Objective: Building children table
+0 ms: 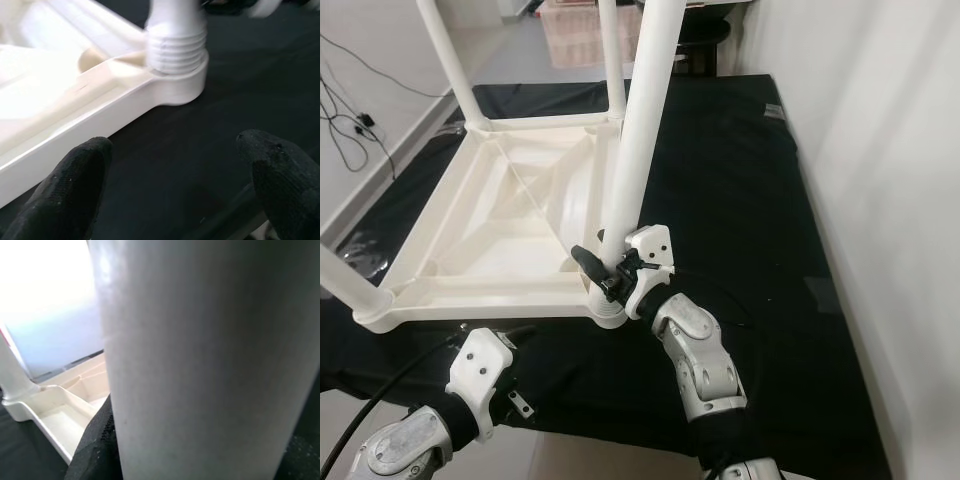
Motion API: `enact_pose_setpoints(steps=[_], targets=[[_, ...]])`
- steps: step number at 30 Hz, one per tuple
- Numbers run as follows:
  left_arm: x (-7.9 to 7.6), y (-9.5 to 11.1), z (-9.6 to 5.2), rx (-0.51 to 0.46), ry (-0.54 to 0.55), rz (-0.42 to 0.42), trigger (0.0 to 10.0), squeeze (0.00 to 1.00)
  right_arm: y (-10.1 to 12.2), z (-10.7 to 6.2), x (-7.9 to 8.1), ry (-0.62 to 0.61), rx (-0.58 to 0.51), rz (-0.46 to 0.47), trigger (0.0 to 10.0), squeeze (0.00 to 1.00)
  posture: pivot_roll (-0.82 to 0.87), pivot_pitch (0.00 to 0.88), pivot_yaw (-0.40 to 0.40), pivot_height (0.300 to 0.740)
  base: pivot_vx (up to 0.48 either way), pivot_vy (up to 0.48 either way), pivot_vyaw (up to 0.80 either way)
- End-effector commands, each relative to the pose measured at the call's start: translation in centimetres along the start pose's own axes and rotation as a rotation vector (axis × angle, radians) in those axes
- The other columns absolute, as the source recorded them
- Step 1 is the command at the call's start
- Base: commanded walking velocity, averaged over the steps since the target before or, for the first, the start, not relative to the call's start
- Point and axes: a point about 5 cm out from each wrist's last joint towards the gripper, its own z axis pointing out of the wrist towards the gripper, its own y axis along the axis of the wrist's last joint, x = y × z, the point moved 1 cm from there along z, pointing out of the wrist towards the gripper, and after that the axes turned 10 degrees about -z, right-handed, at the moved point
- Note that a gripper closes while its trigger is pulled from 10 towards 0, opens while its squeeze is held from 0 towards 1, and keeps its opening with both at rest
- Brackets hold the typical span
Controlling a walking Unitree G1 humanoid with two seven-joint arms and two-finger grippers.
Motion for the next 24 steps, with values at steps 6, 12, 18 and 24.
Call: enact_pose_setpoints(steps=[6, 12, 18, 24], targets=[[1.4, 0.8, -0.2, -0.008, 0.032, 0.03, 10.0, 0.0, -2.0, -1.5, 0.6, 0.06, 0.102, -0.151, 10.0, 0.0, -0.01, 0.124, 0.102, 0.74, 0.0, 0.0, 0.0], [1.8, 0.9, -0.1, -0.011, 0.031, 0.042, 10.0, 0.0, -0.1, -1.0, 2.2, 0.439, 0.026, -0.309, 10.0, 0.0, -0.01, 0.109, 0.103, 0.74, 0.0, 0.0, 0.0], [1.6, 1.1, 0.0, -0.02, 0.031, 0.042, 10.0, 0.0, 0.3, -1.0, 1.7, 0.678, 0.048, -0.252, 10.0, 0.0, 0.0, 0.12, 0.092, 0.74, 0.0, 0.0, 0.0], [0.9, 1.4, -0.6, -0.023, 0.029, 0.031, 10.0, 0.0, 0.8, 0.1, 0.7, 0.84, 0.05, -0.143, 10.0, 0.0, 0.04, 0.155, 0.085, 0.74, 0.0, 0.0, 0.0]])
